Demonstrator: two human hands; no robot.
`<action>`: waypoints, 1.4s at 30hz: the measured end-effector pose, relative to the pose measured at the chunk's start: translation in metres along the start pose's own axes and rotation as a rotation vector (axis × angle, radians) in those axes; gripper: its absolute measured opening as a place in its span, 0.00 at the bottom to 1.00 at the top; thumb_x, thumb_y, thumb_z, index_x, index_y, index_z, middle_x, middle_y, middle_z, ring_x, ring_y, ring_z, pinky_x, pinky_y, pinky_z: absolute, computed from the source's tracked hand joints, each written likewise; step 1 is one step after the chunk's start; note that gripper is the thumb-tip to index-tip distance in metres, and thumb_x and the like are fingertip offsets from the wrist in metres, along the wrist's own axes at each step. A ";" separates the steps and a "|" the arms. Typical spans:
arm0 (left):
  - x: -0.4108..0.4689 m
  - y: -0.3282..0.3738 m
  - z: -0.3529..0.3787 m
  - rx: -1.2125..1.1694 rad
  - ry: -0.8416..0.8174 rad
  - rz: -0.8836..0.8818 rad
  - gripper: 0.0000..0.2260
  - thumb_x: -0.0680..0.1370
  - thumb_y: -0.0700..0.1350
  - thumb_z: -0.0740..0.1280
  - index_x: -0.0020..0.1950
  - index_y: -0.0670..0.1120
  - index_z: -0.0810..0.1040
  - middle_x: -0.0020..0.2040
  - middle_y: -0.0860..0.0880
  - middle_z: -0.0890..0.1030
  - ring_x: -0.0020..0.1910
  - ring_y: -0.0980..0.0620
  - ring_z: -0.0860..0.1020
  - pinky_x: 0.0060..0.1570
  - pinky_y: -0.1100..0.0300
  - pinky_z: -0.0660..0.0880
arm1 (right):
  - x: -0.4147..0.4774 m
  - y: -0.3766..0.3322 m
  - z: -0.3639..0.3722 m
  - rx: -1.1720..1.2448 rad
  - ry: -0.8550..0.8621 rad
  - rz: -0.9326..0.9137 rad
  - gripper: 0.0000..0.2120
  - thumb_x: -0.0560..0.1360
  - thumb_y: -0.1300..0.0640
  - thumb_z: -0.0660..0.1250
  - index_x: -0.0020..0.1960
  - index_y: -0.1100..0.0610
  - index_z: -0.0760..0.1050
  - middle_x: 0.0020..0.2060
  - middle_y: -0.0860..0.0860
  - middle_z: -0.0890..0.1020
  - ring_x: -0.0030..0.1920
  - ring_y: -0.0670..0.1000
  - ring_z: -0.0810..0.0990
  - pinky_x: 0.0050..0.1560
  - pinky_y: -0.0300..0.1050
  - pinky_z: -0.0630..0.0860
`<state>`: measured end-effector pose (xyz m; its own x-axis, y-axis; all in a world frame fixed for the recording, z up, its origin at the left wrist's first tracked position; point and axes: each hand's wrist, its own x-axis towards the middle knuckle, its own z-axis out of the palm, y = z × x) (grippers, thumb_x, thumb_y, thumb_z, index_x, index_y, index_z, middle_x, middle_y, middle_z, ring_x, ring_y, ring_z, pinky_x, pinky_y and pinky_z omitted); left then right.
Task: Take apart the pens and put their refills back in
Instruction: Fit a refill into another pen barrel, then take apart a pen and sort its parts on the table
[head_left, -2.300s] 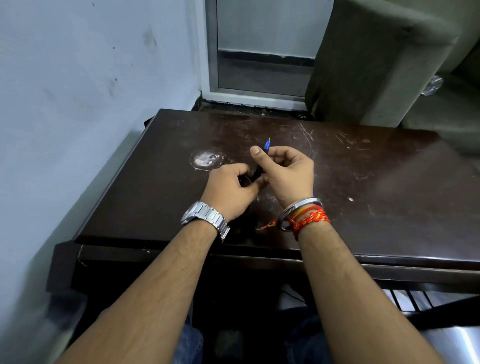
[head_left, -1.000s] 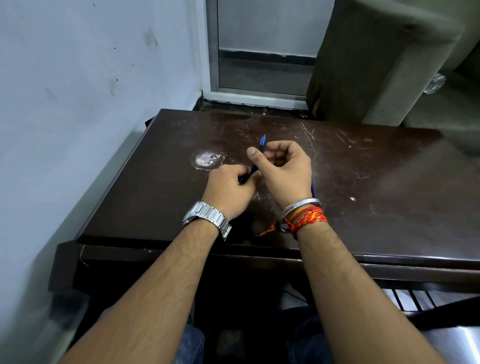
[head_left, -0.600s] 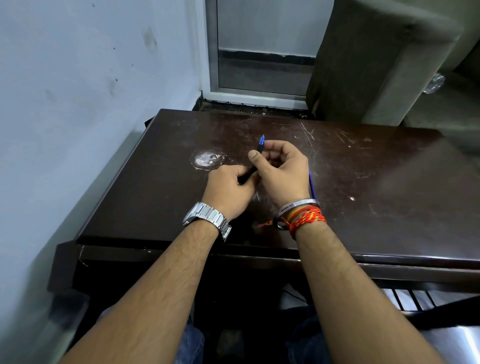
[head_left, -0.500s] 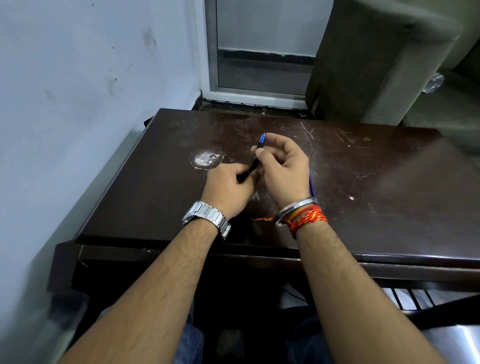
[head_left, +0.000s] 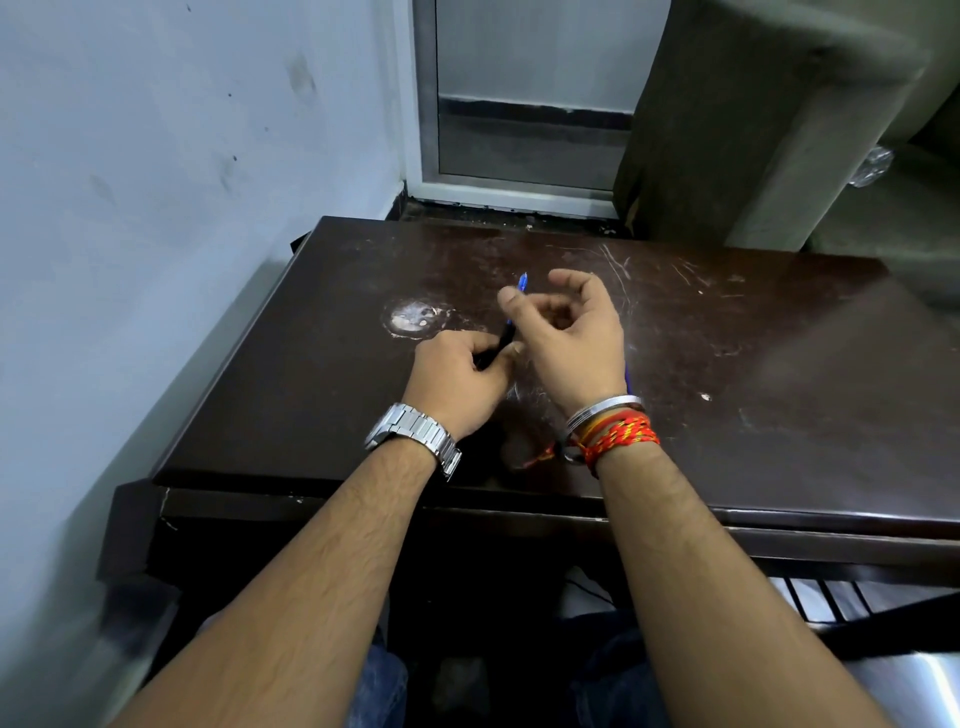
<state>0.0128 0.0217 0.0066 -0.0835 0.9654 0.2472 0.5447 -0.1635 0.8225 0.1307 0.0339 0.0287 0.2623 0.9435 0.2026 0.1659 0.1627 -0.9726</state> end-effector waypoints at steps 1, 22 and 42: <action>0.000 -0.001 0.000 0.005 0.005 -0.005 0.10 0.74 0.51 0.71 0.33 0.50 0.81 0.20 0.57 0.74 0.21 0.60 0.71 0.22 0.71 0.62 | -0.001 0.001 0.000 -0.040 -0.005 -0.005 0.19 0.70 0.50 0.77 0.55 0.50 0.73 0.41 0.48 0.84 0.39 0.45 0.83 0.40 0.37 0.79; 0.002 -0.007 0.005 0.017 0.021 0.024 0.09 0.73 0.53 0.71 0.36 0.50 0.83 0.20 0.58 0.73 0.23 0.61 0.73 0.23 0.74 0.63 | 0.014 -0.008 -0.013 0.305 0.292 -0.029 0.10 0.73 0.62 0.74 0.50 0.56 0.75 0.34 0.45 0.83 0.35 0.41 0.81 0.43 0.48 0.81; 0.008 -0.010 0.002 0.072 0.188 -0.082 0.18 0.71 0.57 0.72 0.31 0.44 0.81 0.20 0.53 0.71 0.24 0.59 0.72 0.25 0.74 0.65 | 0.011 0.023 -0.011 -0.881 -0.187 0.125 0.08 0.69 0.56 0.72 0.44 0.60 0.79 0.43 0.58 0.82 0.44 0.58 0.81 0.45 0.47 0.80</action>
<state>0.0082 0.0309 -0.0003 -0.2801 0.9190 0.2775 0.5870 -0.0647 0.8070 0.1481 0.0452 0.0096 0.1817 0.9833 0.0051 0.8333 -0.1513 -0.5317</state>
